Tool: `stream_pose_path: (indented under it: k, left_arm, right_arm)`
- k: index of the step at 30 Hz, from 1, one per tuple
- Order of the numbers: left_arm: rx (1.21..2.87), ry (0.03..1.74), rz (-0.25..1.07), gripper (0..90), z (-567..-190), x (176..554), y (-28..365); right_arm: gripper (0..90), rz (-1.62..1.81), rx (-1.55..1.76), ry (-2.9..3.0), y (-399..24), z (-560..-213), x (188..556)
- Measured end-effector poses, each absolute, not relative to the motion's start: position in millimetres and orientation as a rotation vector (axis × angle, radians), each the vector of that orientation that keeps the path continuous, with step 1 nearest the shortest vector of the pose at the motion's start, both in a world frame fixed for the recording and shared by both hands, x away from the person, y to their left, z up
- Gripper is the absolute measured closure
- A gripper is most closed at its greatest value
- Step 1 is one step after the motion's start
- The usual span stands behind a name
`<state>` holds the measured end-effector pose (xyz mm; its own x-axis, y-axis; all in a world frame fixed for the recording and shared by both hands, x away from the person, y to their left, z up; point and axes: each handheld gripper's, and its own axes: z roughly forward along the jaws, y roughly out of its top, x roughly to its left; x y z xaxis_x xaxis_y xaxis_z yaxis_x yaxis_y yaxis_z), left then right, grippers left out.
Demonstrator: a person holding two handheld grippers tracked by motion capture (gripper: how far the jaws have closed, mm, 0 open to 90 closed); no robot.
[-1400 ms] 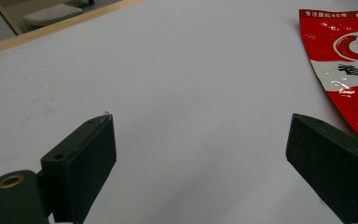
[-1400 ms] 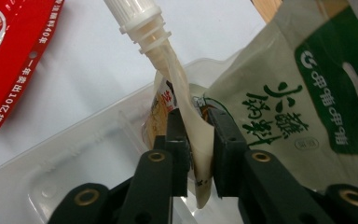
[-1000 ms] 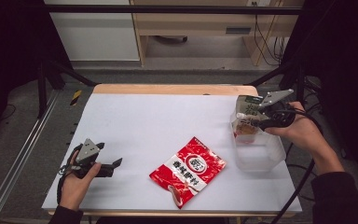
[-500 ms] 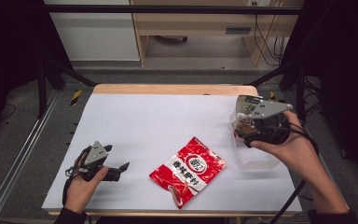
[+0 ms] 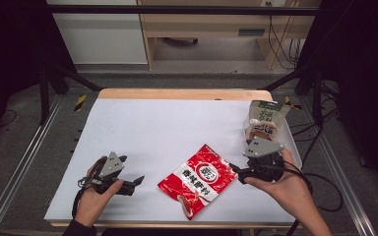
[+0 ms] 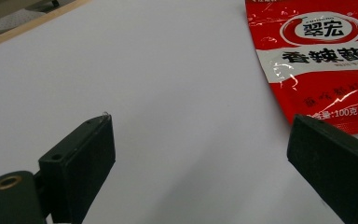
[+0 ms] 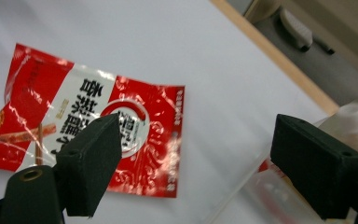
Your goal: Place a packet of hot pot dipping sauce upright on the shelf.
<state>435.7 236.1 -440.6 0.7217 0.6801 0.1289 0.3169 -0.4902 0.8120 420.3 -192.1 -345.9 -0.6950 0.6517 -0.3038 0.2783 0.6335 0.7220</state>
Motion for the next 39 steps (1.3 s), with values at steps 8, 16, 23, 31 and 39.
stream_pose_path:
  k: [8,16,23,31,39]
  left_arm:
    - [2.116,0.739,0.556,7.6,-441.7,434.7,231.8]
    - [2.136,0.719,0.544,7.6,-444.2,432.8,223.3]
    - [2.15,0.708,0.54,7.6,-445.8,432.5,218.6]
    - [2.163,0.695,0.528,7.7,-446.8,432.0,215.4]
    - [2.167,0.684,0.526,8.2,-447.1,431.4,212.1]
  right_arm:
    - [16.5,0.906,0.798,2.375,-178.4,-385.5,422.3]
    - [12.5,0.867,0.894,2.45,-162.6,-414.7,439.0]
    - [12.2,0.891,1.024,2.419,-163.9,-433.5,442.9]
    - [12.6,0.929,1.138,2.298,-168.8,-448.4,424.3]
    - [10.5,0.918,1.171,2.292,-168.6,-462.2,424.4]
